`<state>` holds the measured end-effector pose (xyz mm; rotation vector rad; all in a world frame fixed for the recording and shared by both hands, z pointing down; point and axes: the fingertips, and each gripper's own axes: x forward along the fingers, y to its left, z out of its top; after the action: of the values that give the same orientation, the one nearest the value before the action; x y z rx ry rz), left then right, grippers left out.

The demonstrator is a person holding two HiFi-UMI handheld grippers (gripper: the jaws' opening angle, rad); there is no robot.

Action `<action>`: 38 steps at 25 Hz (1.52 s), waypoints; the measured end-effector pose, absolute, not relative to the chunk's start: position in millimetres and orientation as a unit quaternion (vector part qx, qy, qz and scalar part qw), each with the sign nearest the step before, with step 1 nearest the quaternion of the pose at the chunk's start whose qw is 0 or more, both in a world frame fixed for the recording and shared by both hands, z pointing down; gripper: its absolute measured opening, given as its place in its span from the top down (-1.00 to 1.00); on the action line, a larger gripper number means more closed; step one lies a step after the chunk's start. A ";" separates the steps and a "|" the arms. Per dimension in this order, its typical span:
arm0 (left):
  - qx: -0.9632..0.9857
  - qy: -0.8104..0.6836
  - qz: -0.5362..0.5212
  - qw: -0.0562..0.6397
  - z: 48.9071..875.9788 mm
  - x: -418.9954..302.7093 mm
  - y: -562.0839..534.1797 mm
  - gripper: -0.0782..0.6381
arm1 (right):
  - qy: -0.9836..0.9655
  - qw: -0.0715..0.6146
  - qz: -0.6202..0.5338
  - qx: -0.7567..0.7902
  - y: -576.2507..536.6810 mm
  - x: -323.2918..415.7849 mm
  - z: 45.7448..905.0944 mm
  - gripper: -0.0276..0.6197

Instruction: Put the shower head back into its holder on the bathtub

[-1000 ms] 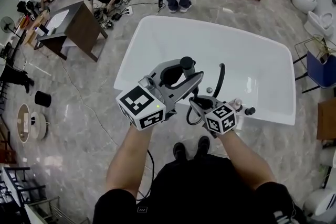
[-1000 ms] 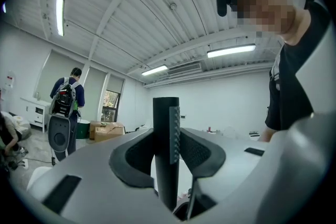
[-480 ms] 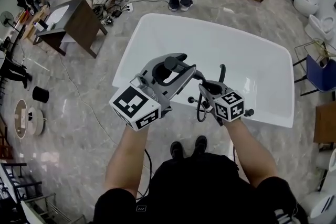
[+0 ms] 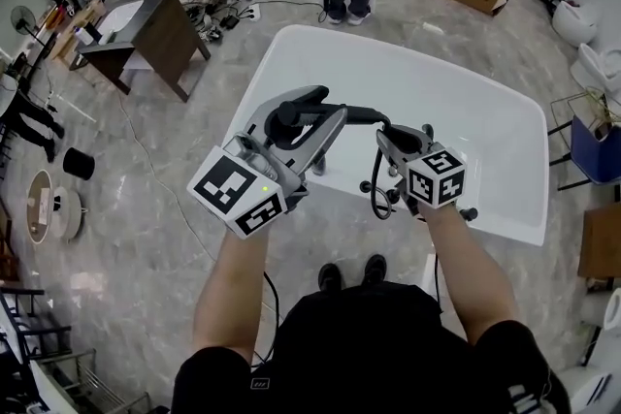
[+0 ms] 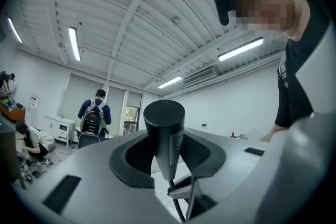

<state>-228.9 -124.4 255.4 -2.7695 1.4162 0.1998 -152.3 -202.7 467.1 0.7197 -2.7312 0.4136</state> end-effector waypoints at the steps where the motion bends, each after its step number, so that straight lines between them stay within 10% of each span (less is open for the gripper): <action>1: -0.888 0.455 0.067 0.012 255.0 -236.2 -122.0 0.38 | -0.947 0.140 0.141 0.253 -202.8 -156.5 463.2 0.69; 38: -0.881 0.467 0.077 0.009 256.2 -257.3 -156.7 0.38 | -0.948 0.147 0.113 0.258 -237.1 -169.8 450.1 0.69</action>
<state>-257.3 -156.7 256.2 -2.7515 1.4572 0.2408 -169.8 -237.1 450.1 0.7429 -2.7279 0.3256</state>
